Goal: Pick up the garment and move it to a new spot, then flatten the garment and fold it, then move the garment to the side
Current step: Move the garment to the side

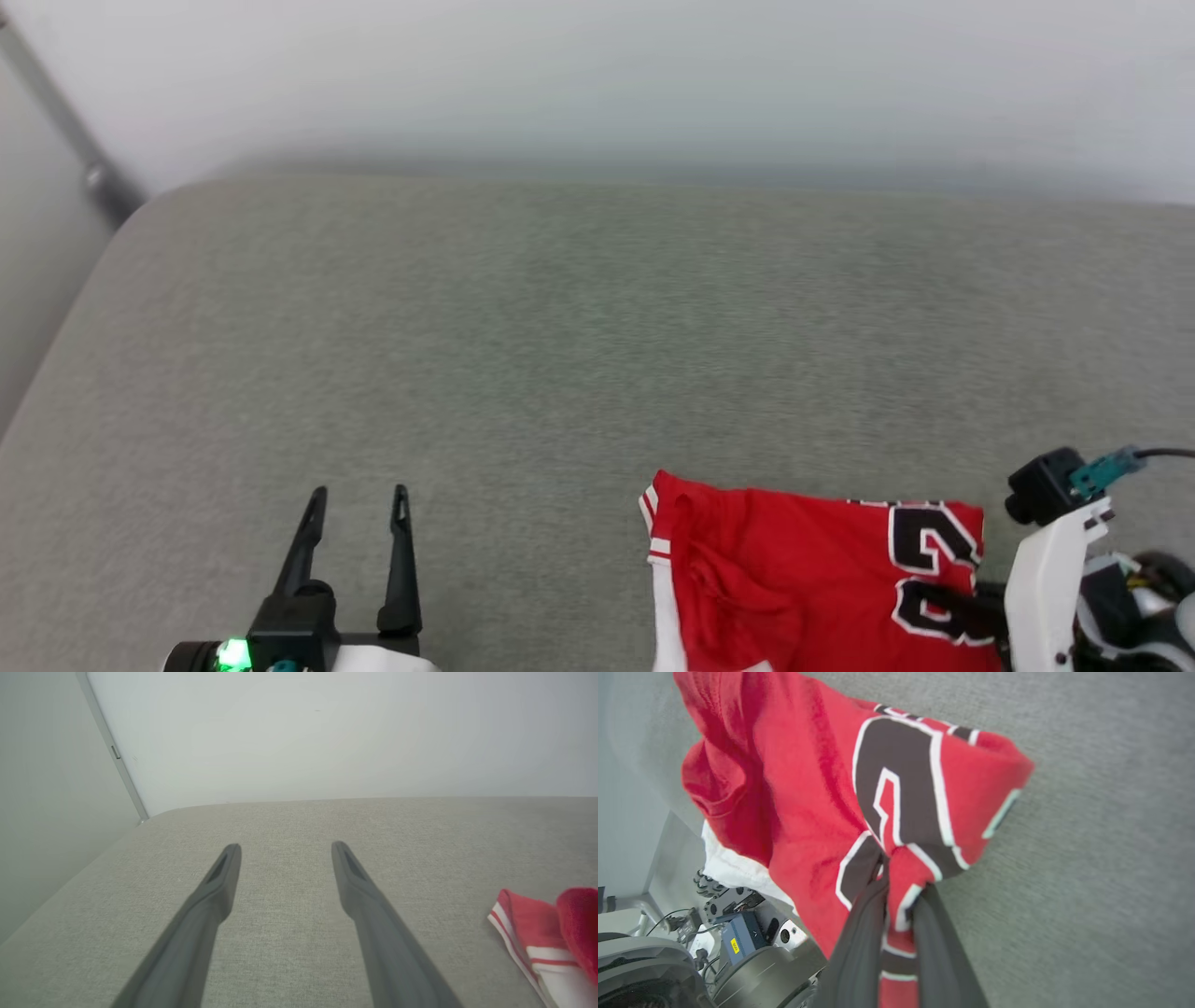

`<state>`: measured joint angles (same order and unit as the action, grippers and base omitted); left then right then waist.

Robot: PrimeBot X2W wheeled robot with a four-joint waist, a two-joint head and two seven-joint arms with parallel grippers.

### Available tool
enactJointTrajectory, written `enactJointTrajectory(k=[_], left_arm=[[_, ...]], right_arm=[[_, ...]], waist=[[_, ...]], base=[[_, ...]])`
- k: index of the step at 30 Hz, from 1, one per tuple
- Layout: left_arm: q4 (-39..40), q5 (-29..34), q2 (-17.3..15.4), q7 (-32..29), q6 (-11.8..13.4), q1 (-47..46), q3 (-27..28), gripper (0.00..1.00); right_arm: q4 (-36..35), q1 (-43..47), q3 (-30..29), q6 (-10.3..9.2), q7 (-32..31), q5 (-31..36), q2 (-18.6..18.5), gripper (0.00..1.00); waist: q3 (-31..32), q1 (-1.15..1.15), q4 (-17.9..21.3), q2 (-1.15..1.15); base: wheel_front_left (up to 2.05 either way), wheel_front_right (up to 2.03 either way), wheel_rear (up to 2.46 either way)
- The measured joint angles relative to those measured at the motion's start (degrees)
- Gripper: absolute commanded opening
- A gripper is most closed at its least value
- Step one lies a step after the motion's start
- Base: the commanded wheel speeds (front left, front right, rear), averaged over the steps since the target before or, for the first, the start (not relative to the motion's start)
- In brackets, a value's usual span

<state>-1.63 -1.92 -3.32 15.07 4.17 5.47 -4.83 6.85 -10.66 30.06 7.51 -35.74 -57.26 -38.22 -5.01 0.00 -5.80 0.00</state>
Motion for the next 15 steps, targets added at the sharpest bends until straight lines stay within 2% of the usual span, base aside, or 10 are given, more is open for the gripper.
enactJointTrajectory(k=[9,15], left_arm=[[3.4,-1.2,0.2,0.0,2.4,0.8,2.0,1.00],[5.0,-0.3,0.0,0.0,2.1,-3.1,3.3,1.00]], right_arm=[[-6.0,-11.1,5.1,0.00,0.0,5.3,-10.2,0.00],[-3.8,-19.1,5.6,0.01,0.8,8.4,-15.2,0.00]], waist=[[-0.3,0.00,10.6,0.00],[-4.9,0.00,17.1,0.00]], base=[[0.00,0.00,0.00],[0.00,0.00,0.00]])
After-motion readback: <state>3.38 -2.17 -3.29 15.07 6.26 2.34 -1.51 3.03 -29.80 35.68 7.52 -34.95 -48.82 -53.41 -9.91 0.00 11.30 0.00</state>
